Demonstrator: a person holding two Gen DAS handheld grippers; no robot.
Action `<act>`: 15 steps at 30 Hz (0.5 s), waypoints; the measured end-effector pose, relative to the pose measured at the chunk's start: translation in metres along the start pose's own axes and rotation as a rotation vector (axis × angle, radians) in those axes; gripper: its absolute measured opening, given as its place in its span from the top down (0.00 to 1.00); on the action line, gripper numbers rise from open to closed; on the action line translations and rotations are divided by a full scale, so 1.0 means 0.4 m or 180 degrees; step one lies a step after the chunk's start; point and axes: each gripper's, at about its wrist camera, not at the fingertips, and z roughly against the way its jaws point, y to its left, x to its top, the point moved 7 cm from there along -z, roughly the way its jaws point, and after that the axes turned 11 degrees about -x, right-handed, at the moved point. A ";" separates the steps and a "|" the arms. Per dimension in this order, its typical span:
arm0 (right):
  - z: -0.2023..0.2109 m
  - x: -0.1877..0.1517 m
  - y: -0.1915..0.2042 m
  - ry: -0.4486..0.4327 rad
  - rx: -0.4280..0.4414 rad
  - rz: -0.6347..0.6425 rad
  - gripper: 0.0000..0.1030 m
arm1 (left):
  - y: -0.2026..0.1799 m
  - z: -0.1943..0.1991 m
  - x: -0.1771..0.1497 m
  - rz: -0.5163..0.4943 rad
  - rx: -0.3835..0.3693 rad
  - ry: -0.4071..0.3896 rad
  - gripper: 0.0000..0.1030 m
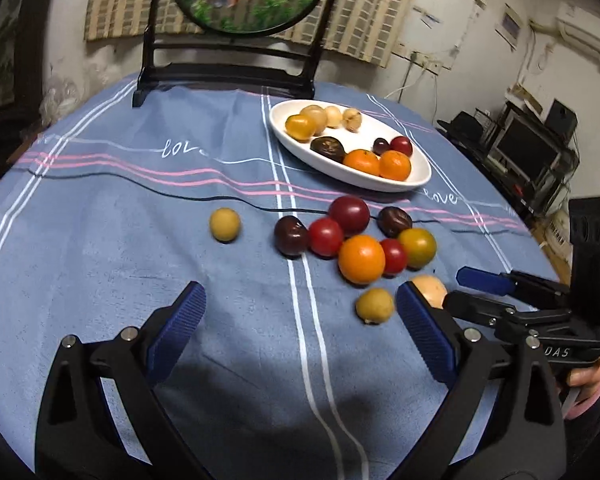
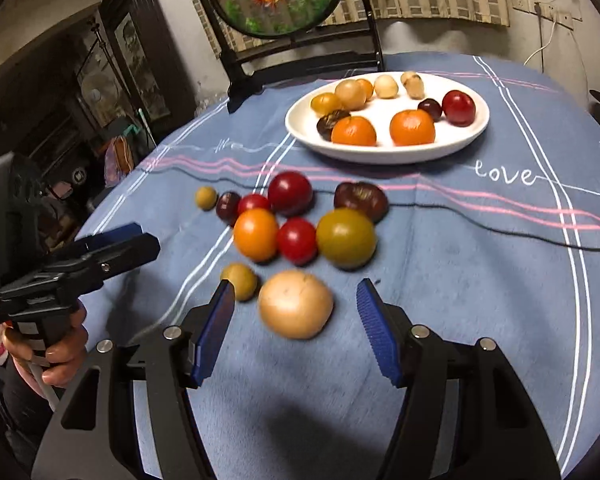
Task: Organize fruits
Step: 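Withdraw both grippers from the plate back to the fruit pile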
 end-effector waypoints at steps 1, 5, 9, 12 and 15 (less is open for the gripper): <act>0.001 -0.003 0.003 0.0000 -0.0040 0.0035 0.37 | -0.002 -0.003 -0.004 -0.0051 0.0039 0.0018 0.05; -0.011 -0.013 0.011 0.0045 -0.0162 0.0133 0.37 | -0.014 -0.014 -0.014 -0.0187 0.0074 0.0087 0.05; -0.022 -0.018 0.020 0.0078 -0.0180 0.0232 0.37 | -0.014 -0.015 -0.013 -0.0175 0.0043 0.0105 0.05; -0.025 -0.020 0.026 0.0076 -0.0176 0.0288 0.37 | -0.009 -0.012 -0.012 -0.0163 0.0069 0.0095 0.05; -0.031 -0.018 0.023 0.0051 -0.0277 0.0330 0.40 | -0.007 -0.007 -0.007 -0.0144 0.0060 0.0071 0.05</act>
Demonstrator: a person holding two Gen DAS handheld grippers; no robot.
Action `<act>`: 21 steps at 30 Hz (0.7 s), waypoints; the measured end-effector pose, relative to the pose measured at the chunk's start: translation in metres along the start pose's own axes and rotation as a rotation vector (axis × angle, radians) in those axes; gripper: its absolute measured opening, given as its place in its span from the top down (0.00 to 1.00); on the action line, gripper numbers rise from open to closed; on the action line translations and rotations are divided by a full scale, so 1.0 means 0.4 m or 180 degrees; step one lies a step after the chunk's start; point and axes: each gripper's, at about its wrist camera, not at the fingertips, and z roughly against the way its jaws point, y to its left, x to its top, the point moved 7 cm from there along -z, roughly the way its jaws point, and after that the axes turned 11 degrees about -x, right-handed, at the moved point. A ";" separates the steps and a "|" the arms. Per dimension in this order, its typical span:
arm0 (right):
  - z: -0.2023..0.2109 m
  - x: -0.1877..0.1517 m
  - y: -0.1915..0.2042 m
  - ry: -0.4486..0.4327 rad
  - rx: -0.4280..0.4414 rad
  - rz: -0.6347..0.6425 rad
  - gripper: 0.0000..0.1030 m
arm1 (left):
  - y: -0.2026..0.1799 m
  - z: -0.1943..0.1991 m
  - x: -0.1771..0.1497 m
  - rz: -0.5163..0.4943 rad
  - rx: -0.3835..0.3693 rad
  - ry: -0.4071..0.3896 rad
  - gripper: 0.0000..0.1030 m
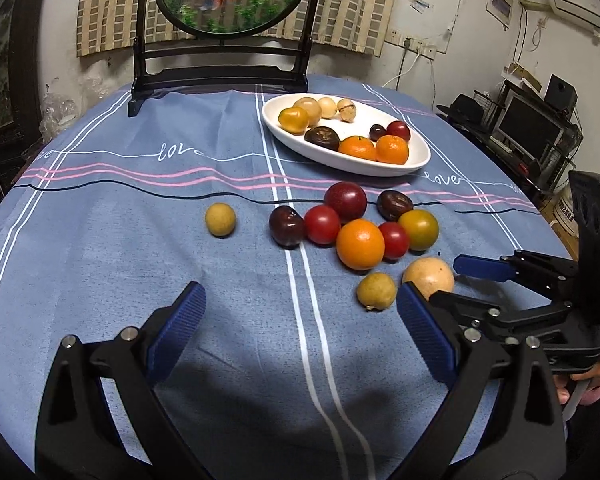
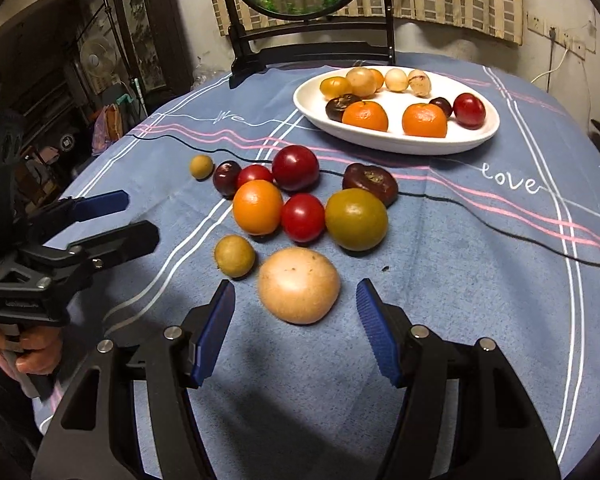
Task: Organize fruits
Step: 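Withdraw both grippers from the plate back to the fruit pile, then grasp the large tan round fruit with the right gripper while the left grasps the small olive-yellow fruit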
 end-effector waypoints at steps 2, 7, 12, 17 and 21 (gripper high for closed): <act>-0.008 0.000 0.004 0.0017 -0.0042 0.0044 0.42 | 0.001 0.003 0.002 0.0017 -0.0009 -0.0018 0.05; -0.018 0.003 0.015 0.0037 -0.0039 0.0094 0.44 | 0.007 0.006 0.004 0.0043 -0.0003 -0.0033 0.05; -0.030 0.004 0.017 0.0073 -0.0045 0.0104 0.45 | 0.007 0.006 0.004 0.0056 -0.0022 -0.0023 0.05; -0.034 0.004 0.021 0.0092 -0.0047 0.0115 0.46 | 0.006 0.007 0.005 0.0054 -0.0031 -0.0024 0.05; -0.037 0.005 0.023 0.0104 -0.0056 0.0131 0.46 | 0.007 0.007 0.005 0.0055 -0.0028 -0.0020 0.05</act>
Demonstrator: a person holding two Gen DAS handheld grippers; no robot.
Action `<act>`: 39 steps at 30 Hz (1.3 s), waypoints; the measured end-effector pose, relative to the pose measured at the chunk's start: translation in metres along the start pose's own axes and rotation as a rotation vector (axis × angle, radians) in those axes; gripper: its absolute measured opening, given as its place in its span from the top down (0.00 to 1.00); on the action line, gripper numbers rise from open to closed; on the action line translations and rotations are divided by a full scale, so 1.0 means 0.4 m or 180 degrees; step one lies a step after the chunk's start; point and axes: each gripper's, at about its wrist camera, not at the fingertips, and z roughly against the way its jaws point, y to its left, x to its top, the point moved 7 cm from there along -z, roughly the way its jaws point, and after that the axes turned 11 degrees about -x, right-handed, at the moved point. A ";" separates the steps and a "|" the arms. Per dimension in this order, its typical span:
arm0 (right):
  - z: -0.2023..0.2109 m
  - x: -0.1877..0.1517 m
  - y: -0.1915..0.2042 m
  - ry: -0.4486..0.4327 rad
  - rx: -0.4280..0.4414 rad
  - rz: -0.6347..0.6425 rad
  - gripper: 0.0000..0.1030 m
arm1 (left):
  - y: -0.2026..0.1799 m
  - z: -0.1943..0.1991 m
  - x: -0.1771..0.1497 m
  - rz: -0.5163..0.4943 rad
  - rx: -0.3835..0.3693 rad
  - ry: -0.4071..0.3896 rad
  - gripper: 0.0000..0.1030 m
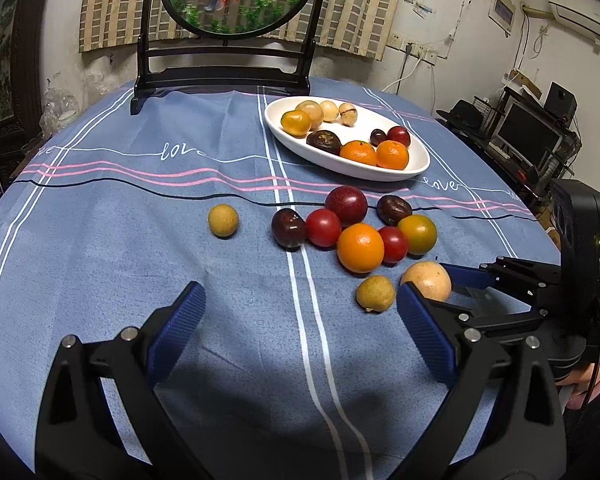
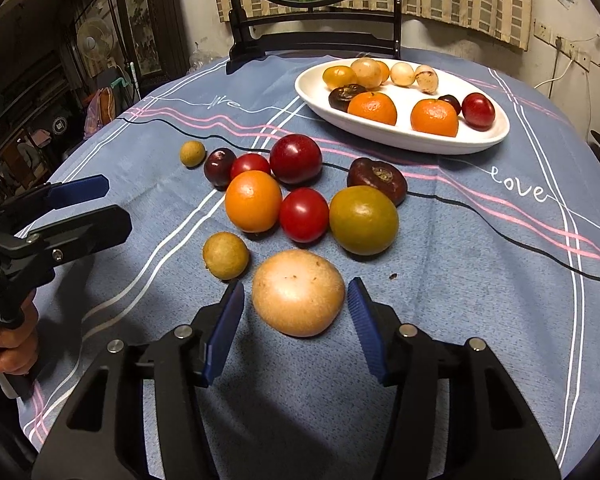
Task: Organize fruits
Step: 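Grasp the large tan round fruit with the right gripper while the left grasps the small olive-yellow fruit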
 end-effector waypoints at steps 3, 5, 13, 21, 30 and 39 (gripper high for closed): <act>-0.003 -0.001 0.000 0.0015 -0.0008 0.0008 0.50 | 0.000 0.001 0.000 0.0001 0.0000 0.0000 0.05; -0.007 -0.003 -0.002 0.0046 -0.0014 -0.0010 0.53 | 0.000 0.000 0.000 -0.0003 0.0008 0.0004 0.05; 0.011 0.005 -0.020 -0.0049 0.0018 -0.0136 0.55 | 0.003 -0.006 -0.005 -0.0005 0.0032 0.0041 0.05; 0.036 0.018 -0.073 -0.0146 -0.0005 -0.0444 0.55 | -0.036 -0.032 -0.023 -0.0199 -0.0102 0.0205 0.07; 0.057 0.019 -0.084 -0.0214 0.0016 -0.0518 0.55 | -0.089 -0.097 -0.041 -0.0294 -0.0406 0.0556 0.46; 0.070 0.018 -0.090 -0.0240 0.0058 -0.0573 0.55 | -0.125 -0.151 -0.030 -0.0403 -0.0340 0.0659 0.53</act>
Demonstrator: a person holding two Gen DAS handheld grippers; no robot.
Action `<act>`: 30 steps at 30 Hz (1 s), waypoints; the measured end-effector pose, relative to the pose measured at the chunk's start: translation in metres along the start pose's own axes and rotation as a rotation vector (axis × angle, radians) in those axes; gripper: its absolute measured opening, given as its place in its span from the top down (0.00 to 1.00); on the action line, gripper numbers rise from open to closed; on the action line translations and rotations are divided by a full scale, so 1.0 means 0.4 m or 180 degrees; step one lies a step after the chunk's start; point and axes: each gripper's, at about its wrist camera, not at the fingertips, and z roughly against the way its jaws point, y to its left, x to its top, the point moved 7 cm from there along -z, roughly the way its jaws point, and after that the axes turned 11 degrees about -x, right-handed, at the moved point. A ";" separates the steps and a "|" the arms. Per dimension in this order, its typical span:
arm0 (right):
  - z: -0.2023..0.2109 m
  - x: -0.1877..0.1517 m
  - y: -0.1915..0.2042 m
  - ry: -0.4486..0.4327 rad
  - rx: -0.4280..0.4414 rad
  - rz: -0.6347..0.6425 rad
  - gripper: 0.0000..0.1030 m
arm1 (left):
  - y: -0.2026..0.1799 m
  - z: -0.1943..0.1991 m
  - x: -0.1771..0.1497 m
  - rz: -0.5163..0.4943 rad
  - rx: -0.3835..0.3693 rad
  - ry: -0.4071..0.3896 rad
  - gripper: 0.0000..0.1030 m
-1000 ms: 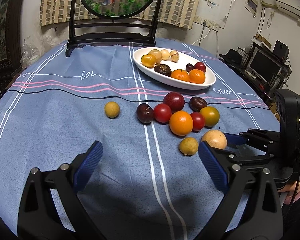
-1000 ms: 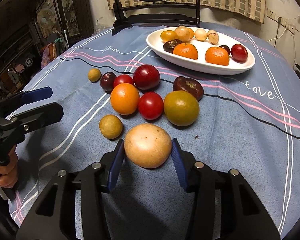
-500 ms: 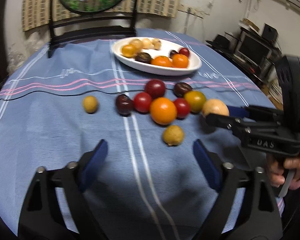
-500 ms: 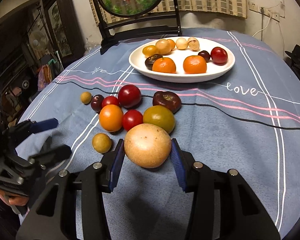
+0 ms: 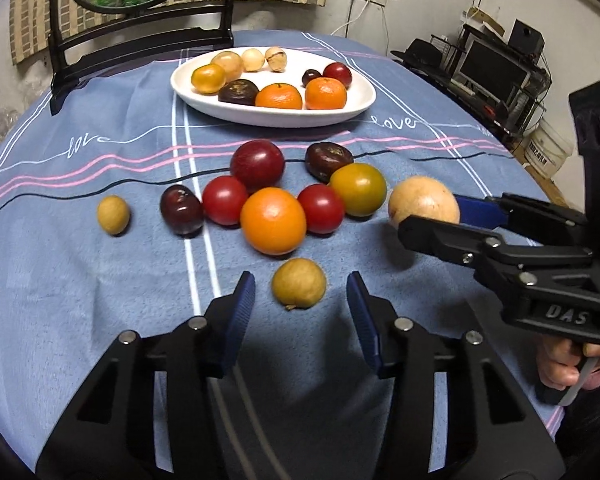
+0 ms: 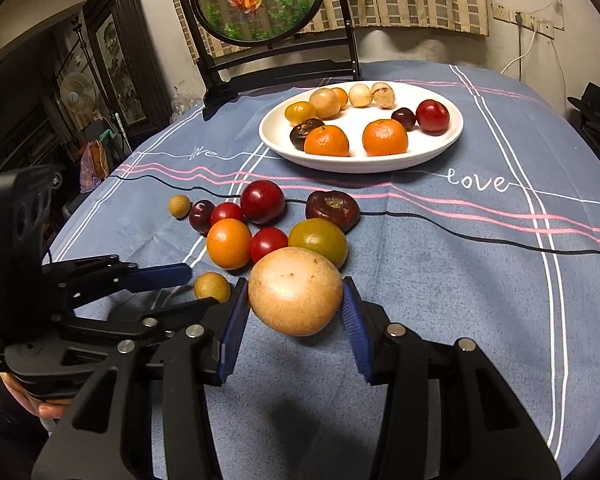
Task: Organize fruits
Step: 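Grasp the large tan round fruit with the right gripper while the left grasps the small olive-yellow fruit, then carry both fruits onto the white plate and open both grippers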
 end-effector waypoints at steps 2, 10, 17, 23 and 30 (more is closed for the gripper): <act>0.002 0.000 -0.002 0.0001 0.0017 -0.0020 0.55 | -0.004 -0.006 0.000 -0.0034 0.0007 0.0028 0.57; 0.010 0.000 -0.001 -0.0020 0.0044 -0.0030 0.55 | 0.004 -0.020 0.000 0.0021 0.0024 0.0089 0.62; 0.010 0.000 -0.001 -0.0001 0.0047 -0.0036 0.55 | 0.005 -0.023 -0.001 0.0027 0.0046 0.0100 0.65; 0.008 -0.001 -0.005 0.0017 0.0034 -0.0047 0.55 | 0.005 -0.024 0.000 0.0030 0.0055 0.0094 0.71; 0.005 -0.001 -0.005 0.0034 0.0040 -0.0053 0.55 | 0.005 -0.014 0.000 0.0021 0.0054 0.0057 0.71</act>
